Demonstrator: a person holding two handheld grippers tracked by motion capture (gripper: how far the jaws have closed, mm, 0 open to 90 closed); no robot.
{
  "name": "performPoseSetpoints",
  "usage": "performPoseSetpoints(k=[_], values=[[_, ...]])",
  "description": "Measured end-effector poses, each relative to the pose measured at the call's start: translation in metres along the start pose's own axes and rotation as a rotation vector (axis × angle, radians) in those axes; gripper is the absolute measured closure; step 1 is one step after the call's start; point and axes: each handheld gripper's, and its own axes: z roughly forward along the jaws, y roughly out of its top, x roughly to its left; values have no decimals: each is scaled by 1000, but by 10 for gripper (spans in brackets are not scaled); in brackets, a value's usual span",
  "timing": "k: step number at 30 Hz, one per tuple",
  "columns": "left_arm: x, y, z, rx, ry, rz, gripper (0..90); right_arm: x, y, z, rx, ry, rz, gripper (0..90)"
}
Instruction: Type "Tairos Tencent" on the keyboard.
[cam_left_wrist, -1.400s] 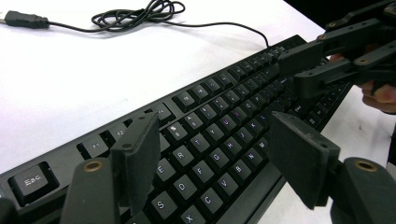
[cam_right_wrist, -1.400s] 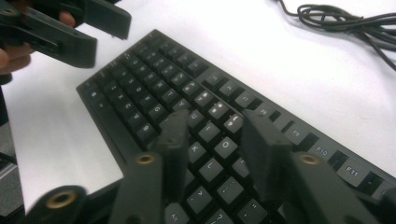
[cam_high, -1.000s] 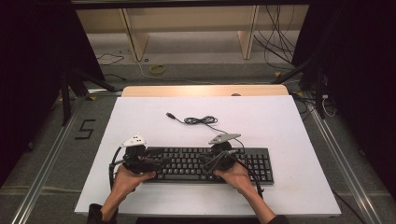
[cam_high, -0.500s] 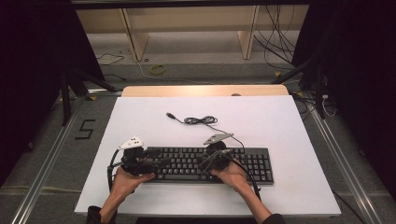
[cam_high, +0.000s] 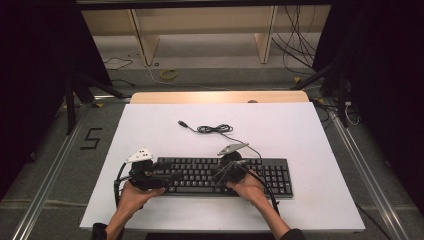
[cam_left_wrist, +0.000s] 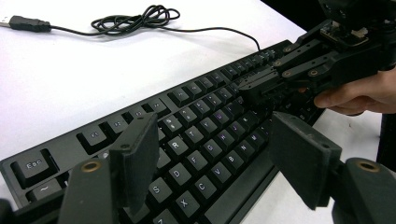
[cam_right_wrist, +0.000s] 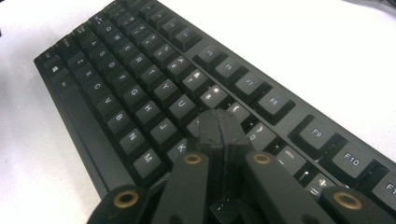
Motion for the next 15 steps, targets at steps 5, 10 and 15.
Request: performPoseSetpoints(k=[5, 10, 15], values=[[-1, -2, -1, -1, 1, 0, 328, -1, 0, 0, 4, -4, 1, 900], [-2, -3, 0, 5, -2, 0, 328, 0, -1, 2, 9, -5, 1, 900], [-1, -2, 0, 8, -2, 0, 328, 0, -2, 3, 13, -11, -3, 900]])
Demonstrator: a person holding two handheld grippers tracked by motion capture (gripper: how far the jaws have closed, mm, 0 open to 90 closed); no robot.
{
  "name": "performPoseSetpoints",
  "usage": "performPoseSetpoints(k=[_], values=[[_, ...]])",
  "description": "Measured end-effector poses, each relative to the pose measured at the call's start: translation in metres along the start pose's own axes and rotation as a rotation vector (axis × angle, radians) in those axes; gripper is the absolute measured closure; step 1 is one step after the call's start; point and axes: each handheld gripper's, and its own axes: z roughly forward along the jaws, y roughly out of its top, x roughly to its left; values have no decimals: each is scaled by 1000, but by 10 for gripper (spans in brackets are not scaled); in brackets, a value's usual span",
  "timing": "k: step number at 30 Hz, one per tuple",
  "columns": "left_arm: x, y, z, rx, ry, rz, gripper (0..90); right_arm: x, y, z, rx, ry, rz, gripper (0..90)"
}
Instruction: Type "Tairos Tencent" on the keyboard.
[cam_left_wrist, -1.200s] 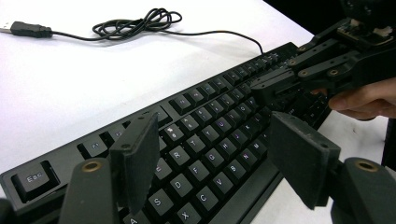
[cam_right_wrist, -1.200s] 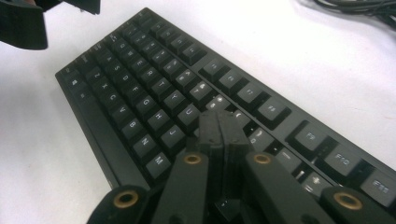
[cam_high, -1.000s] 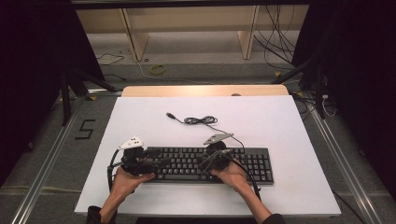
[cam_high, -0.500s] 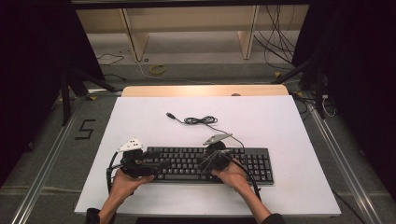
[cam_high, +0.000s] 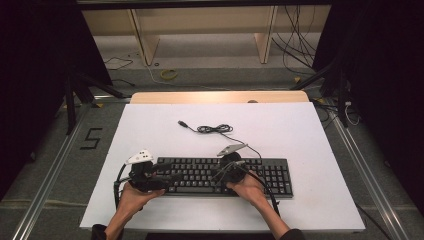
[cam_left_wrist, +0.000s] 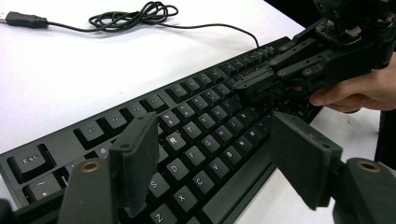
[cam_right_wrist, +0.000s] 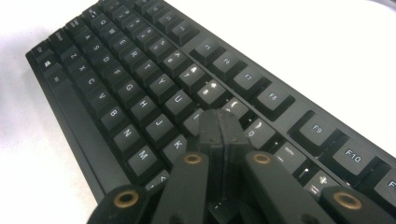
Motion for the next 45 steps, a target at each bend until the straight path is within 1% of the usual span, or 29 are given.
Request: performPoseSetpoints(k=[1, 2, 6, 8, 9, 11, 15, 17, 19, 24, 26, 29, 31, 35, 38, 45], values=[[0, 0, 0, 0, -1, -2, 327, 0, -1, 2, 11, -8, -5, 900], [0, 0, 0, 1, -1, -2, 327, 1, -2, 2, 2, -8, -4, 900], [1, 0, 0, 0, 2, -2, 327, 2, -1, 2, 8, -22, -11, 900], [1, 0, 0, -3, 3, 1, 327, 2, -1, 1, 3, -18, -7, 900], [1, 1, -1, -3, 3, 1, 328, 2, -1, 0, 1, -16, 4, 900], [2, 1, -1, -7, 4, -5, 328, 1, 0, -3, -17, -13, 10, 900], [2, 1, -1, -2, 5, -2, 327, 0, 1, -10, -52, 0, 19, 900], [3, 1, 0, 0, 6, -3, 327, -1, 1, -12, -67, 6, 32, 898], [3, 1, 0, 2, 8, -2, 327, -2, 1, -15, -77, 9, 34, 880], [3, 2, -1, 6, 9, 3, 327, -2, 1, -20, -96, 18, 40, 817], [3, 2, -1, 13, 9, 3, 327, -2, 0, -22, -98, 21, 41, 762], [4, 2, 0, 25, 7, -1, 327, -2, -1, -26, -109, 31, 42, 710], [4, 3, 1, 37, 9, -2, 327, -1, -1, -28, -115, 34, 42, 653], [5, 4, 1, 53, 16, 0, 329, 1, -2, -31, -116, 41, 35, 583], [7, 4, 1, 66, 22, -1, 333, 3, -3, -32, -116, 42, 35, 537], [10, 5, 3, 106, 49, -4, 364, 5, -4, -37, -130, 48, 33, 470]])
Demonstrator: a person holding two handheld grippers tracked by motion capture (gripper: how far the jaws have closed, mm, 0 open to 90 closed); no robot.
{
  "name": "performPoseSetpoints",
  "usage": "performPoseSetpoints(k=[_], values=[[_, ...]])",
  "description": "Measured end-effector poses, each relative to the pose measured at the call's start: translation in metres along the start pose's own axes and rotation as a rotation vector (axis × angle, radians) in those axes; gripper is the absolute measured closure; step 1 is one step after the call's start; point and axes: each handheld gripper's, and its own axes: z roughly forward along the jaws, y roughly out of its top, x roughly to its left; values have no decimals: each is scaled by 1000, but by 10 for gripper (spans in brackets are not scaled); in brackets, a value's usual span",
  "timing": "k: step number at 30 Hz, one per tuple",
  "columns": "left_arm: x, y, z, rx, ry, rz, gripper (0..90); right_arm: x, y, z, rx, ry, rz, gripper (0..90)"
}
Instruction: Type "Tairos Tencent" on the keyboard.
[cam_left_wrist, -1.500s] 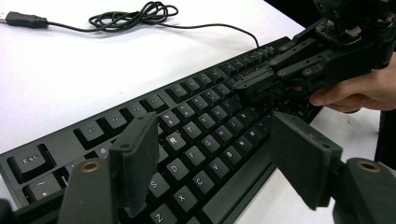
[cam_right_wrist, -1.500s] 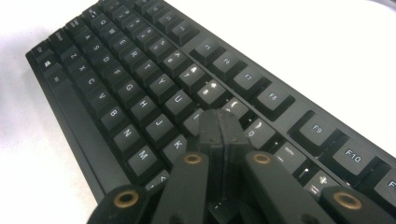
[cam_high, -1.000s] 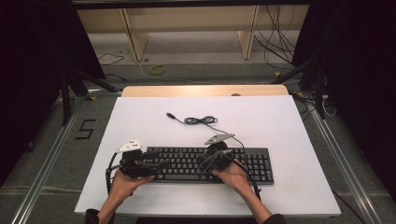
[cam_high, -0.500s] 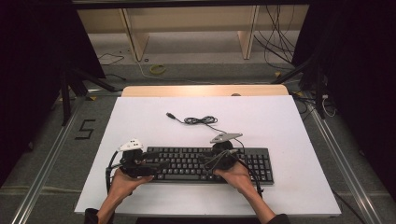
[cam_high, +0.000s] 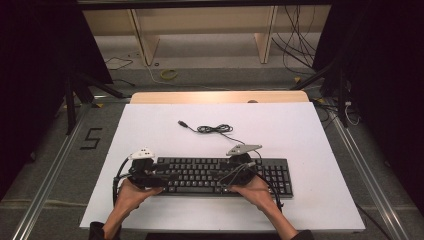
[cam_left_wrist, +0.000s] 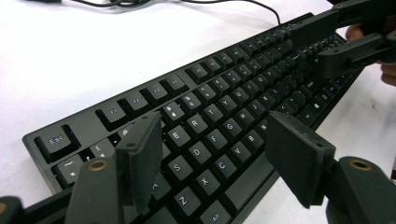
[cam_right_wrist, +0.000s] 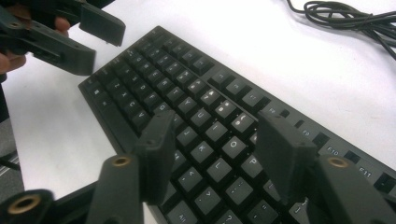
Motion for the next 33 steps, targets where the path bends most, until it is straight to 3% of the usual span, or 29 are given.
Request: performPoseSetpoints(k=[4, 12, 19, 25, 33], values=[[0, 2, 1, 34, 16, 3, 409, 1, -1, -2, -7, 4, 0, 446], [0, 4, 4, 85, 41, 36, 632, 2, -3, -6, -12, 16, -2, 422], [-2, 5, 12, 144, 63, 61, 762, 3, -5, -9, -23, 22, -11, 399], [-1, 5, 16, 172, 63, 64, 844, 6, -7, -11, -34, 32, -18, 378], [1, 6, 19, 199, 69, 70, 889, 9, -9, -14, -45, 40, -25, 374]])
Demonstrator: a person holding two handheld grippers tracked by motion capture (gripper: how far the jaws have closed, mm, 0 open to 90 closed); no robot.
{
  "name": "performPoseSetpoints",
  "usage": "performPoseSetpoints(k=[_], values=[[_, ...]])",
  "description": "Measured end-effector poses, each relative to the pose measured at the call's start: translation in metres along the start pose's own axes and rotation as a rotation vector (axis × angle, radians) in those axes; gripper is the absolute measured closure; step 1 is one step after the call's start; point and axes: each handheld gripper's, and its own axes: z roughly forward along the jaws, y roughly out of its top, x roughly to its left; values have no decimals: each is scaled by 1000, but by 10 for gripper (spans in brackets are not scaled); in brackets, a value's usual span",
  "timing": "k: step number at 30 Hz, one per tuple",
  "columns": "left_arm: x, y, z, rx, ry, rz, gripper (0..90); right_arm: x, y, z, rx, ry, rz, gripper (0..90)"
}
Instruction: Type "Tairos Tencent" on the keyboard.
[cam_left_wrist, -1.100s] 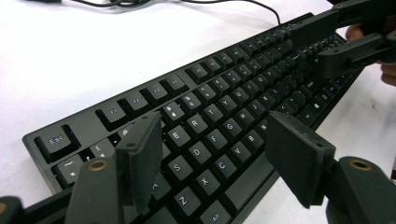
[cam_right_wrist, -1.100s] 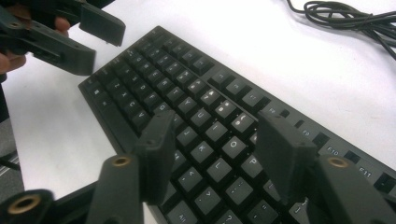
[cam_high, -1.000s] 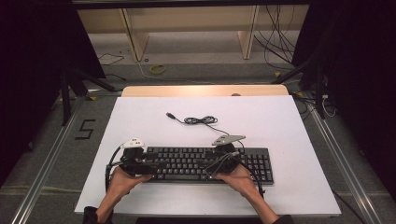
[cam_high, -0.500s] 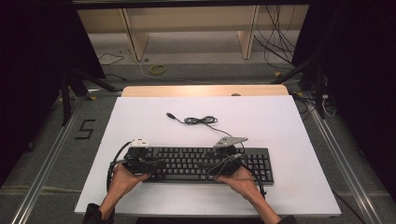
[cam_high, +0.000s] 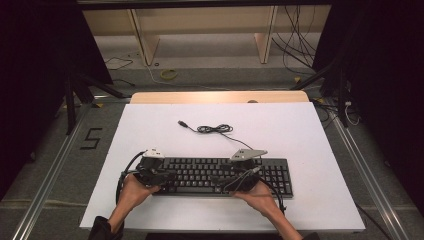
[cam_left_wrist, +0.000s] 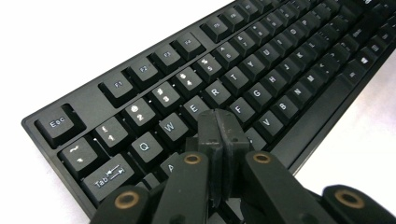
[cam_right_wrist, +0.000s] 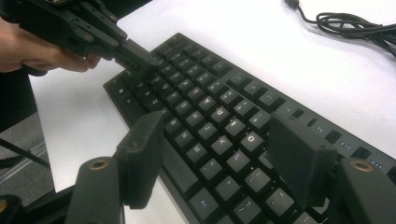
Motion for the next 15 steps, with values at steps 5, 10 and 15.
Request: performPoseSetpoints(k=[5, 10, 15], values=[[2, 0, 3, 19, 7, 4, 889, 1, -1, -1, -3, -2, -6, 361], [3, 0, 6, 26, 11, -1, 890, 2, -1, -2, -6, 3, -7, 353], [4, 0, 7, 31, 7, -1, 890, 3, -1, -3, -9, 2, -8, 352]])
